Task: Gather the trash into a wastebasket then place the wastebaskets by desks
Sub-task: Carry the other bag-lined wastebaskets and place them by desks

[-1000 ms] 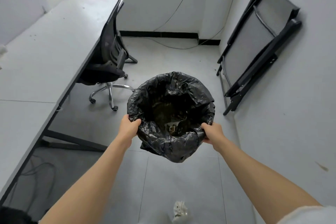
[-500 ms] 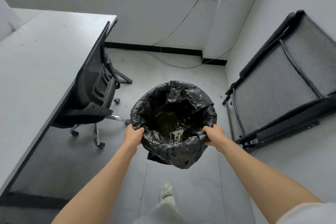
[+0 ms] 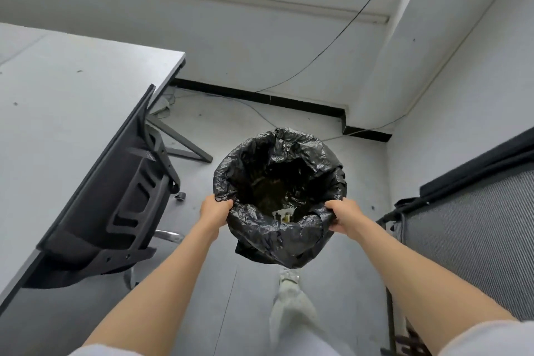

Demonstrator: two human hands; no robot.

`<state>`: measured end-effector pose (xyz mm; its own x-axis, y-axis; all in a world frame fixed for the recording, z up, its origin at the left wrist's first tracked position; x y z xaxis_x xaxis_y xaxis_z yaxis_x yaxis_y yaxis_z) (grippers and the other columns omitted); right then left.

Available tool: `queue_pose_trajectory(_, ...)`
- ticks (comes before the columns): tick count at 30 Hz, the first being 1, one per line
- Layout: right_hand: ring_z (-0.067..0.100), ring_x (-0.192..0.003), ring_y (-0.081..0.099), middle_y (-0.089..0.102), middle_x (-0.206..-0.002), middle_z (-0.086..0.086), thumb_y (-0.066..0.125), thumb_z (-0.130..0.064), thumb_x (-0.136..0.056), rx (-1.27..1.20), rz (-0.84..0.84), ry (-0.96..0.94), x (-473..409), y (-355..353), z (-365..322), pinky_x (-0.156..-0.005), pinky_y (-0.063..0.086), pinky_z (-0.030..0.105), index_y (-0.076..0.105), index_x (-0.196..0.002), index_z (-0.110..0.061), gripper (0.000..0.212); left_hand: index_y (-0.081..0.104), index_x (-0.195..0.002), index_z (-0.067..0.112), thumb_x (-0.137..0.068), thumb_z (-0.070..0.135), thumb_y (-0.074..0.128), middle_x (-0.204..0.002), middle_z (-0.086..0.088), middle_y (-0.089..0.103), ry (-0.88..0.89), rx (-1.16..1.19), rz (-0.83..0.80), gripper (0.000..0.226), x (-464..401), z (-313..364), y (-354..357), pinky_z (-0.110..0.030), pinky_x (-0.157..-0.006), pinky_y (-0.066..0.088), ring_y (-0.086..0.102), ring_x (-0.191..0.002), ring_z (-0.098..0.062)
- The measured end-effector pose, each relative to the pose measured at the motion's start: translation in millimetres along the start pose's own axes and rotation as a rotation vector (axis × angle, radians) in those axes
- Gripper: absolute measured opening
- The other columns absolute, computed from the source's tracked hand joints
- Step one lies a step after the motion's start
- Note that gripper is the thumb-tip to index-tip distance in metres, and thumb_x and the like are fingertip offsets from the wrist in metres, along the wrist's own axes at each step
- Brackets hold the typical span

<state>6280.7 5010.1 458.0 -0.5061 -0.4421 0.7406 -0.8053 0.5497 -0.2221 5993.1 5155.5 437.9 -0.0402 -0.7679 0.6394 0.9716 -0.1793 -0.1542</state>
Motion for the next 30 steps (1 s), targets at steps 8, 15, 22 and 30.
queue_pose_trajectory(8,0.027,-0.078,0.055,0.055,-0.097,0.014,0.048,-0.002,-0.091,0.1,-0.053,0.114,-127.8,31.0,-116.0,-0.058,0.048,0.034,0.047,-0.101,-0.004,0.01,0.051,-0.08,0.017,-0.086,0.004,0.051,-0.095,-0.013,0.063,-0.126,0.024,0.097,0.014,-107.7,65.5,39.1,-0.044,-0.083,0.055,0.062,-0.09,-0.03)
queue_pose_trajectory(15,0.028,-0.093,0.054,0.054,-0.113,0.014,0.046,-0.01,-0.096,0.231,-0.085,0.157,-219.5,102.1,-174.9,-0.086,0.05,0.043,0.042,-0.126,-0.004,0.03,0.058,-0.094,0.011,-0.084,0.004,0.048,-0.102,-0.017,0.067,-0.264,0.056,0.143,0.016,-215.7,73.8,39.0,-0.042,-0.081,0.055,0.065,-0.096,-0.032)
queue_pose_trajectory(22,0.028,-0.074,0.056,0.058,-0.087,0.013,0.042,-0.009,-0.095,0.347,-0.05,0.269,-360.9,196.6,-202.0,-0.082,0.053,0.045,0.048,-0.089,-0.006,0.009,0.049,-0.088,0.019,-0.085,0.007,0.045,-0.108,-0.019,0.063,-0.384,0.029,0.226,0.013,-373.3,79.5,28.0,-0.052,-0.089,0.054,0.063,-0.102,-0.035)
queue_pose_trajectory(30,0.039,-0.108,0.058,0.06,-0.116,0.017,0.049,-0.02,-0.094,0.478,0.023,0.219,-525.1,295.5,-182.4,-0.092,0.051,0.049,0.047,-0.126,-0.005,0.035,0.054,-0.099,0.011,-0.08,0.008,0.044,-0.102,-0.016,0.066,-0.497,-0.133,0.314,0.021,-551.0,27.2,24.3,-0.049,-0.088,0.055,0.063,-0.098,-0.035)
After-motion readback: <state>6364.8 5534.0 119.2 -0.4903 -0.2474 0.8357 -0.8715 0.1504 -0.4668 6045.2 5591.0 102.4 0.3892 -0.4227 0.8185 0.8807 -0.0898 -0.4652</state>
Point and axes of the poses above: each hand's wrist, its own x-axis away from the middle knuckle, its own y-axis out of the palm, z = x × y, the point moved 9 cm from there along -x, towards the middle knuckle
